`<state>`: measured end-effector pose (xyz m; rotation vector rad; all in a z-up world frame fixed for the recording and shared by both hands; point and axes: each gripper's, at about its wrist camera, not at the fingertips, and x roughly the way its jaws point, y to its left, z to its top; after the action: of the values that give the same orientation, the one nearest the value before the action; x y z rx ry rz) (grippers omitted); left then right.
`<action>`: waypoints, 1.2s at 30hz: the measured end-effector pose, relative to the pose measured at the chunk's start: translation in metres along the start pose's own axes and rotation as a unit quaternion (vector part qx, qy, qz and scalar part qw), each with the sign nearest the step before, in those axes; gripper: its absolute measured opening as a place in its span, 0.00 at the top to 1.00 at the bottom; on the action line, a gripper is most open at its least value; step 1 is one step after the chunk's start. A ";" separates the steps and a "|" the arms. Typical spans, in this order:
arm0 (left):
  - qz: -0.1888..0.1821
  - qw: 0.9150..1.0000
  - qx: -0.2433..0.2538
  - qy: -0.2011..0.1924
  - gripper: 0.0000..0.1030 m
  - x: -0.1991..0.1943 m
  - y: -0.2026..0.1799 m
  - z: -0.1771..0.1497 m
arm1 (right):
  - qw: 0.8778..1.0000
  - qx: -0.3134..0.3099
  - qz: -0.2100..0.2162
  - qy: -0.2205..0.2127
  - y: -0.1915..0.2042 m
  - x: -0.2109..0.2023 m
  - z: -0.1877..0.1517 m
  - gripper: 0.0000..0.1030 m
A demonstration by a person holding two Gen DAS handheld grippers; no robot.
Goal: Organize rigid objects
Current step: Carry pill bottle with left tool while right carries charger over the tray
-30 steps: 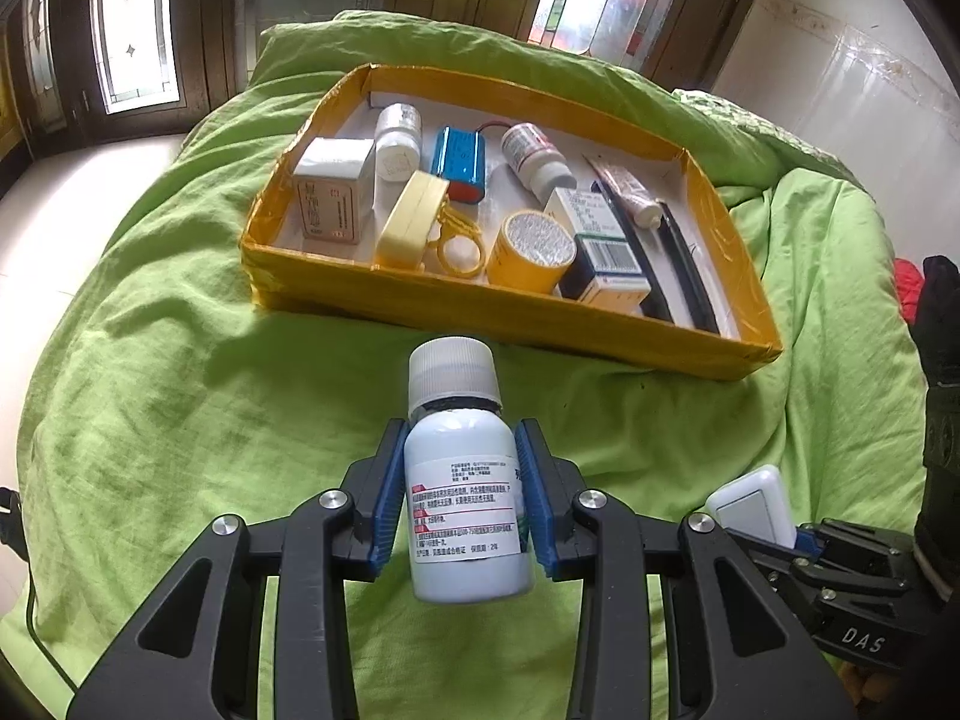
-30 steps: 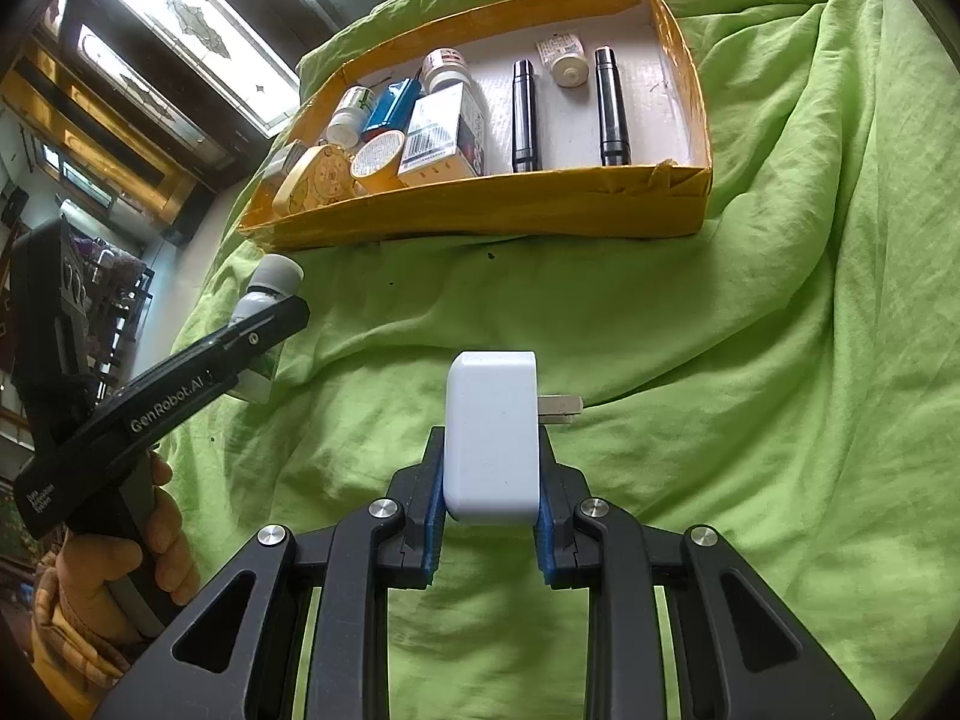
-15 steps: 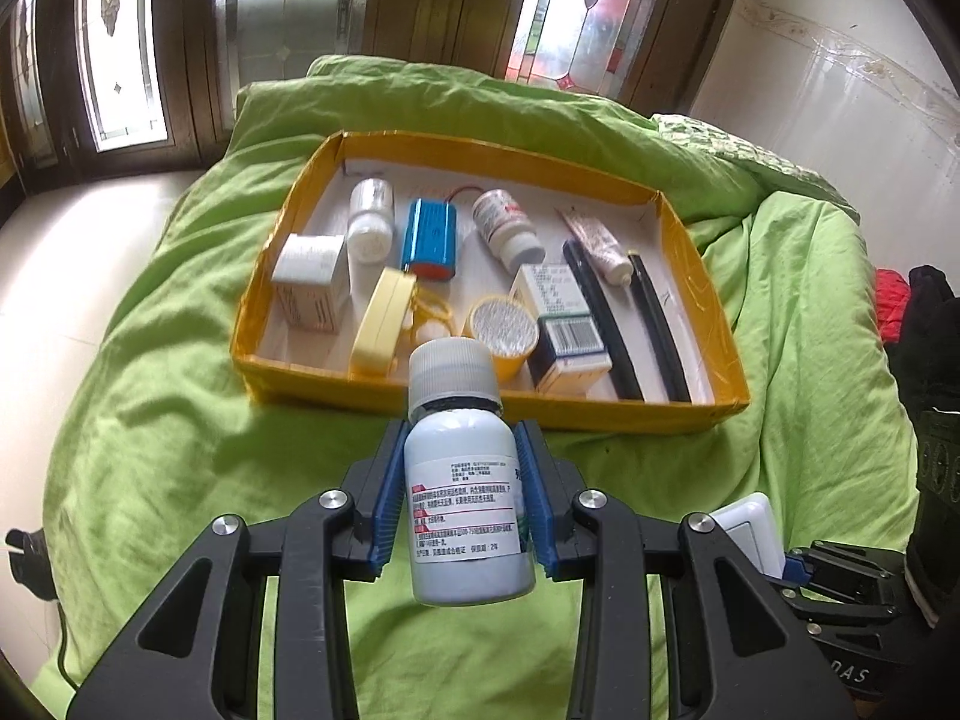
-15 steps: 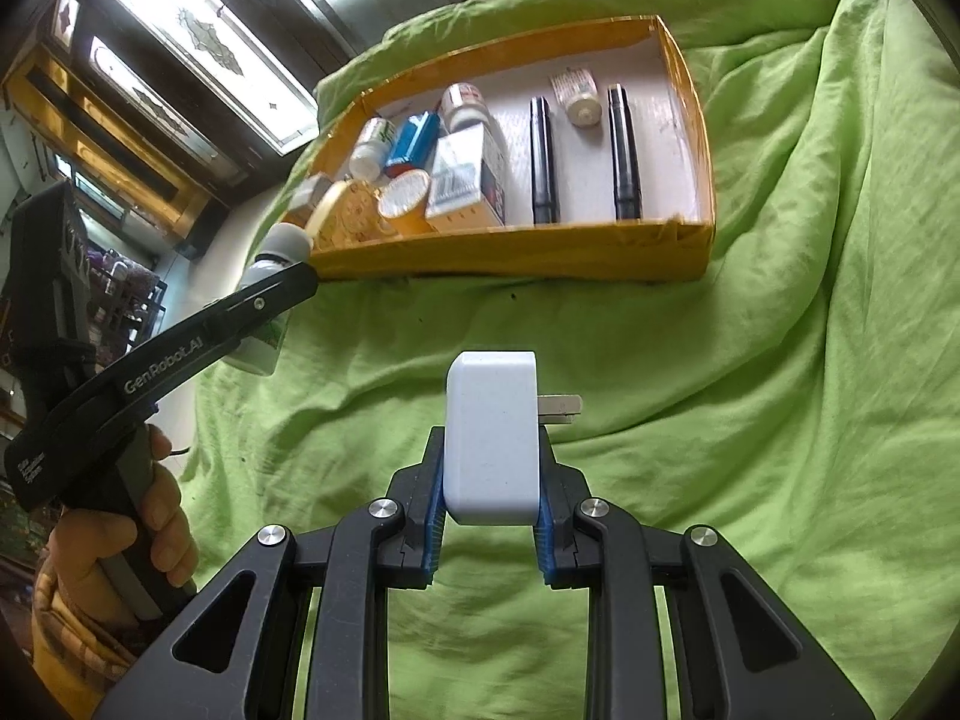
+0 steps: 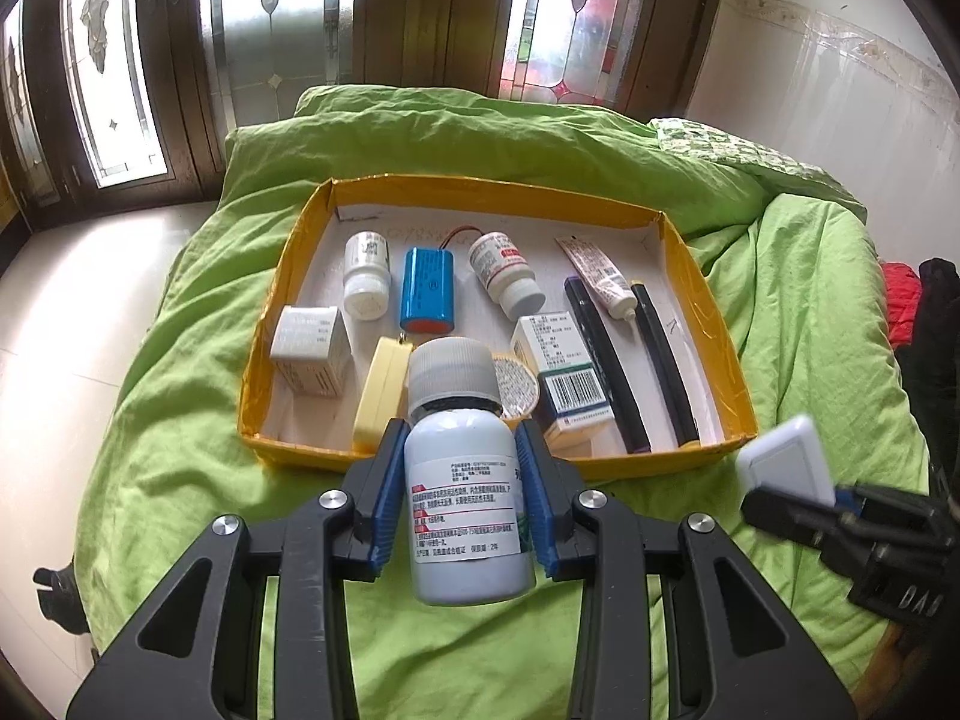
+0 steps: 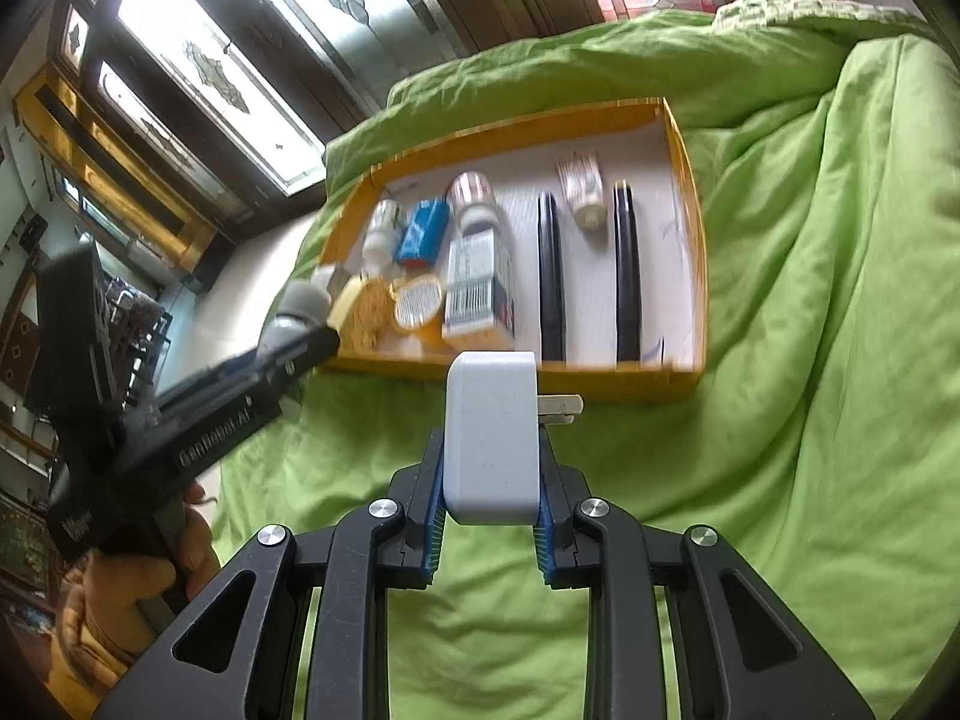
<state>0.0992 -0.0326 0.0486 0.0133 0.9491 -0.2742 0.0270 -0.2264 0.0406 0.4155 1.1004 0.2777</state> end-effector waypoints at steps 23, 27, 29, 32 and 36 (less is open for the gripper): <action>-0.012 1.000 -0.027 0.008 0.68 0.035 0.044 0.062 | 0.999 0.032 0.002 -0.032 -0.019 0.012 0.061 0.79; -0.019 0.999 -0.030 0.013 0.68 0.047 0.047 0.071 | 0.999 0.030 -0.003 -0.033 -0.018 0.020 0.074 0.79; -0.020 0.999 -0.028 0.014 0.68 0.052 0.046 0.075 | 0.999 0.029 -0.005 -0.033 -0.018 0.024 0.079 0.79; -0.030 0.999 -0.029 0.017 0.68 0.058 0.043 0.082 | 0.999 0.028 -0.009 -0.033 -0.017 0.030 0.089 0.79; -0.055 0.998 -0.030 0.015 0.68 0.063 0.027 0.092 | 0.998 0.038 -0.012 -0.043 -0.026 0.030 0.106 0.79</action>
<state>0.2140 -0.0328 0.0490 -0.0899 0.9897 -0.3470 0.1357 -0.2567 0.0460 0.4782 1.0340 0.1963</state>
